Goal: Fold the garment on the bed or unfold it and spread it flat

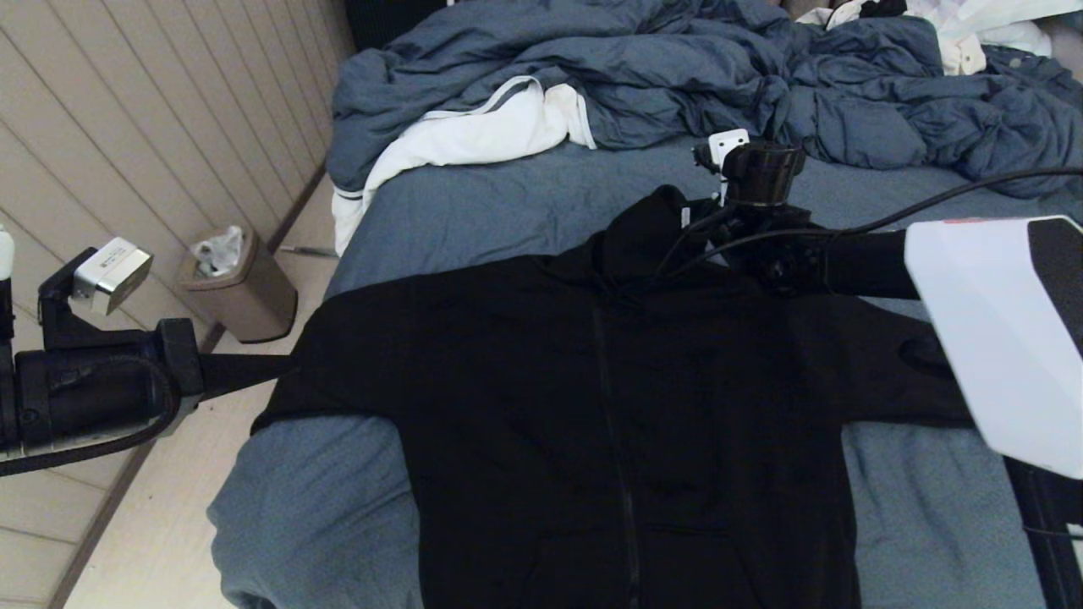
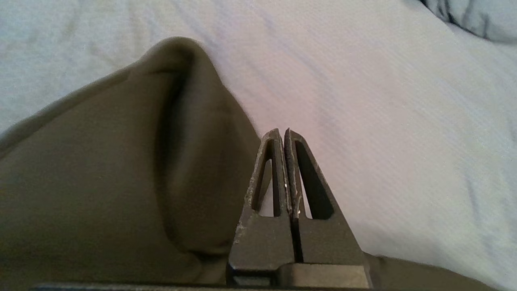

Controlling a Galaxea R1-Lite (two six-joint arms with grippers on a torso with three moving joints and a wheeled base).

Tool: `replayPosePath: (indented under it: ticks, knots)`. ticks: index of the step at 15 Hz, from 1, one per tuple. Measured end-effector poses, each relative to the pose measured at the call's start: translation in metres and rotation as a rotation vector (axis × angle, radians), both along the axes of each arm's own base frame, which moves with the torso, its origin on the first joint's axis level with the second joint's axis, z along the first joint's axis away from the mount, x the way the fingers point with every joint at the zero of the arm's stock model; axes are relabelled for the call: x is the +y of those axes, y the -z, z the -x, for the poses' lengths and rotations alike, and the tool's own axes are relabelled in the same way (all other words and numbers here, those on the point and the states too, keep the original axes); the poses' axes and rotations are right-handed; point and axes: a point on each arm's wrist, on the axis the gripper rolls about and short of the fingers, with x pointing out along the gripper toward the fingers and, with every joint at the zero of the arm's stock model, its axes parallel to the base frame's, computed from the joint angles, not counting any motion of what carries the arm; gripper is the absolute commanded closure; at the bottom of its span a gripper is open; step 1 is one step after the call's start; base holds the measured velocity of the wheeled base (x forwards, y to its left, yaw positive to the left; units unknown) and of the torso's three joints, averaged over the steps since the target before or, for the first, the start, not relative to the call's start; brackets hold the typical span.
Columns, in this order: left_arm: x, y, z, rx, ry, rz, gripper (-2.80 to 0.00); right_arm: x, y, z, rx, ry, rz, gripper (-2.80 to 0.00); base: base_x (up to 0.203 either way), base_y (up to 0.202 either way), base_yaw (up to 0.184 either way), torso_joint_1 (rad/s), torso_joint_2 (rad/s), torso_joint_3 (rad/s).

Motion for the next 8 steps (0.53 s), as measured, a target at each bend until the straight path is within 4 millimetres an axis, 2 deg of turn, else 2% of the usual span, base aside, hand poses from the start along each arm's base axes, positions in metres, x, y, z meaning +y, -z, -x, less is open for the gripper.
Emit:
replayPosePath:
  ticks: [8]
  knots:
    - [-0.003,0.008,-0.004,0.027,0.012,-0.004,0.0,0.005,0.037,-0.019,0.018,-0.006,0.001,0.0,0.0,0.0,0.0,0.0,0.0,0.0]
